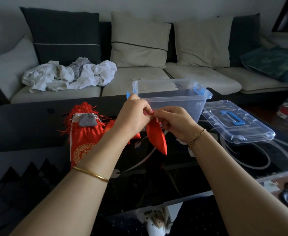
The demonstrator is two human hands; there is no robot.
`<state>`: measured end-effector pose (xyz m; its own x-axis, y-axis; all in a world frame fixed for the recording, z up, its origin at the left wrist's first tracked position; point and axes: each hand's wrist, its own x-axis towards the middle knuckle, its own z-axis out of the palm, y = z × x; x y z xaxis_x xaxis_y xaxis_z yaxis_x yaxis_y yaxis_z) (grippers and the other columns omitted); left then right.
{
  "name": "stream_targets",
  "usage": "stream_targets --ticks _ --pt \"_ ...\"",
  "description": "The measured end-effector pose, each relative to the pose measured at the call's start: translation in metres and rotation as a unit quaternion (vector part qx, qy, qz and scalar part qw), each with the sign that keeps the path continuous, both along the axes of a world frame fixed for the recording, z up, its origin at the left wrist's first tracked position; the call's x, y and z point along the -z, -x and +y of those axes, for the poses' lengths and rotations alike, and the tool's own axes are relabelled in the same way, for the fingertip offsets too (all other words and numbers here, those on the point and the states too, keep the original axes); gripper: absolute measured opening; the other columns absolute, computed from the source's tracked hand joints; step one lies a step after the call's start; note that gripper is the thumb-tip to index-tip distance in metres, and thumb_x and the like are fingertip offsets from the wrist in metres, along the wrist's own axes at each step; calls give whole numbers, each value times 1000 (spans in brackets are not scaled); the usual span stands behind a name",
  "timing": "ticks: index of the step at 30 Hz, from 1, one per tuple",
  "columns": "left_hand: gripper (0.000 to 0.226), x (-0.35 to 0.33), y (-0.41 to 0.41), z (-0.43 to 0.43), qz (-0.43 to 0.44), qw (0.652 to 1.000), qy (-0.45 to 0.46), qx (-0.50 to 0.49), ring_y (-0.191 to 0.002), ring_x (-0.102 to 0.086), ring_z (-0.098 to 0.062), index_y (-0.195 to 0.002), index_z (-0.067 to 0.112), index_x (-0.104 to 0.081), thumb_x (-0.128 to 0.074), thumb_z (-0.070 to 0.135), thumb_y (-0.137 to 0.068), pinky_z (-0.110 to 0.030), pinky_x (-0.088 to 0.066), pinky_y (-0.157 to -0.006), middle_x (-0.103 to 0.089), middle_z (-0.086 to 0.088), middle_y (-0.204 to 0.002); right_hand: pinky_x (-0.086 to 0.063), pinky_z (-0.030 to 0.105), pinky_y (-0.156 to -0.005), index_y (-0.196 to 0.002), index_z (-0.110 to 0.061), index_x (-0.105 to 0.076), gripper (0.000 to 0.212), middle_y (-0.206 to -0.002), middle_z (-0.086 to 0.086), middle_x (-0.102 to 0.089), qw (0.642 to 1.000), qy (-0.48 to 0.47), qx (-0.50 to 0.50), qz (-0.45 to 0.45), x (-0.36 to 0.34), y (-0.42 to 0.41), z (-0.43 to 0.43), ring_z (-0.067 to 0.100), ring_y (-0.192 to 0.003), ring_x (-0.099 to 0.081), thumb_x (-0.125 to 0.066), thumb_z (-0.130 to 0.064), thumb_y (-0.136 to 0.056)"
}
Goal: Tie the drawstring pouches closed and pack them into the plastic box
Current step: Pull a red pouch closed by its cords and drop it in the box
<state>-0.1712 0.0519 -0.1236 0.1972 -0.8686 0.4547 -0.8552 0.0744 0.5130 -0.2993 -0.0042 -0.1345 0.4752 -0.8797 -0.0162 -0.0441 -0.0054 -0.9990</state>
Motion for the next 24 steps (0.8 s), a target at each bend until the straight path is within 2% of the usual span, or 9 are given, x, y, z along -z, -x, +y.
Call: stream_targets --ticks 4,8,11,14,16,18,21,22,24 --pt "5 1 -1 -1 -26 1000 -8 11 -72 -48 -9 -85 9 -68 -70 13 -82 -16 -36 -68 -44 3 -93 -41 23 -62 -99 8 -64 19 -71 8 -54 999 25 -28 30 1 4 -2 8 -56 -44 -60 -6 -87" --pt "8 1 -7 -2 -12 1000 -7 -7 -75 -48 -13 -82 6 -59 -56 8 -88 -9 -34 -57 -45 6 -79 -39 19 -53 -82 -4 -68 6 -69 2 -58 990 105 36 88 3 10 -13 4 -51 -44 -63 -5 -85" --pt "16 1 -2 -6 8 999 -48 -16 -70 -47 -17 -75 7 -51 -45 6 -90 -19 -34 -55 -45 2 -74 -38 18 -54 -75 -8 -65 11 -67 -1 -55 987 110 70 96 10 10 -17 4 -54 -44 -63 -5 -86" --pt "18 3 0 -10 123 984 -122 -25 -65 -45 -19 -72 10 -44 -42 7 -89 -32 -39 -59 -47 -5 -72 -41 19 -57 -91 -3 -67 12 -70 -2 -57 982 127 72 120 17 5 -10 7 -62 -50 -58 -12 -90" --pt "19 4 -4 -11 253 957 -142 -22 -64 -47 -20 -70 9 -46 -43 6 -88 -37 -44 -65 -48 -8 -69 -48 24 -67 -104 -14 -64 17 -83 -2 -62 992 85 25 93 18 6 -3 13 -77 -60 -50 -20 -95" --pt "21 4 -9 -11 351 925 -144 -30 -60 -48 -17 -68 10 -49 -44 6 -88 -33 -46 -63 -50 -6 -67 -54 31 -77 -111 -24 -54 19 -94 -4 -63 996 44 -32 70 23 9 0 13 -87 -63 -53 -28 -93" --pt "21 0 -10 -10 435 889 -141 -33 -56 -48 -13 -69 11 -51 -45 8 -90 -25 -45 -56 -51 -4 -65 -53 32 -89 -132 -20 -38 65 -115 0 -60 975 110 -42 189 40 6 0 13 -102 -60 -72 -30 -79" --pt "22 -2 -10 -11 459 877 -138 -31 -56 -48 -13 -69 10 -52 -45 8 -90 -24 -44 -54 -52 -4 -64 -51 29 -87 -131 -16 -39 66 -114 1 -60 966 140 -17 215 45 4 -2 13 -100 -59 -75 -26 -77" --pt "23 -5 -12 -11 499 856 -133 -28 -55 -48 -12 -69 10 -53 -46 9 -91 -24 -43 -53 -52 -3 -64 -48 18 -73 -116 -11 -51 47 -97 -1 -60 958 183 50 217 47 2 -6 12 -87 -57 -75 -18 -76"
